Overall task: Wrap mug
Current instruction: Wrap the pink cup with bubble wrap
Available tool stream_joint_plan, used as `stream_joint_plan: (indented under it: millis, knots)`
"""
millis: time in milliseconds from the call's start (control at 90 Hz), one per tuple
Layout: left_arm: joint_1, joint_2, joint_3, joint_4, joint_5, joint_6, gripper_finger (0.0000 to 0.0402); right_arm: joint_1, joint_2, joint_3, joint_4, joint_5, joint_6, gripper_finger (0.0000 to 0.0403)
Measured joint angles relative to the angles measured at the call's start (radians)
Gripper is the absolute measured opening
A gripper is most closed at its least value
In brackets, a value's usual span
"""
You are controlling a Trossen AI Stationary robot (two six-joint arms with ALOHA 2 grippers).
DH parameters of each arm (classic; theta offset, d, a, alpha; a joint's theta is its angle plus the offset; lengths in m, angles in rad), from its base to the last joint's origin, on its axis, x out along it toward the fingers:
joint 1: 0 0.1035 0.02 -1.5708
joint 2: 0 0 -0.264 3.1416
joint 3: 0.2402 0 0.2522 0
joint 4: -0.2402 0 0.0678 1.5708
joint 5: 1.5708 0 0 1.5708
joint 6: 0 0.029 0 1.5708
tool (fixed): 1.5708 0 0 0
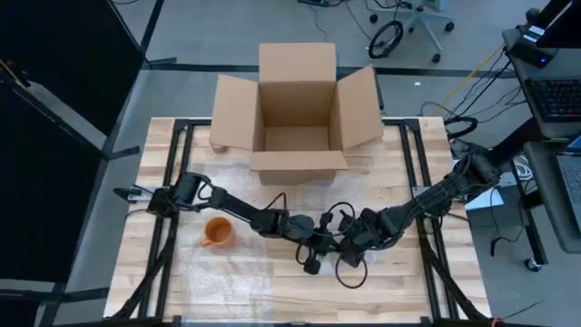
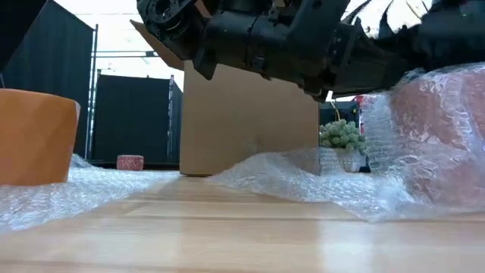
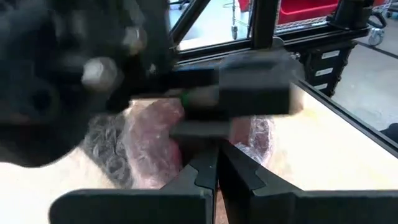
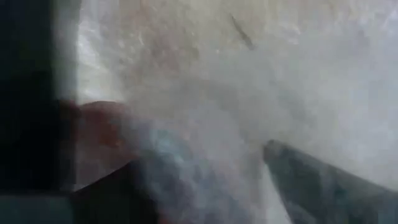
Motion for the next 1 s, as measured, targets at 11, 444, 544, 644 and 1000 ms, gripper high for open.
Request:
stream_joint_plan:
  millis: [11, 444, 544, 644, 1000]
  knots:
    - [0.0, 0.0, 0.0, 0.0, 0.0, 0.0, 0.0, 0.0, 0.0, 0.005, -0.007, 0.0, -0.002, 0.0253]
    - [0.001, 0.001, 0.0, 0.0, -0.004, 0.0, 0.0, 0.003, -0.002, 0.217, -0.32, 0.008, -0.04, 0.0252]
    - [0.001, 0.001, 0.0, 0.0, -0.004, 0.0, 0.0, 0.003, -0.002, 0.232, -0.364, 0.011, -0.038, 0.0251]
    - [0.001, 0.001, 0.0, 0.0, -0.005, 0.0, 0.0, 0.003, -0.002, 0.23, -0.399, 0.011, -0.033, 0.0251]
    - [0.001, 0.001, 0.0, 0.0, -0.005, 0.0, 0.0, 0.003, -0.003, 0.063, -0.21, 0.041, -0.011, 0.0251]
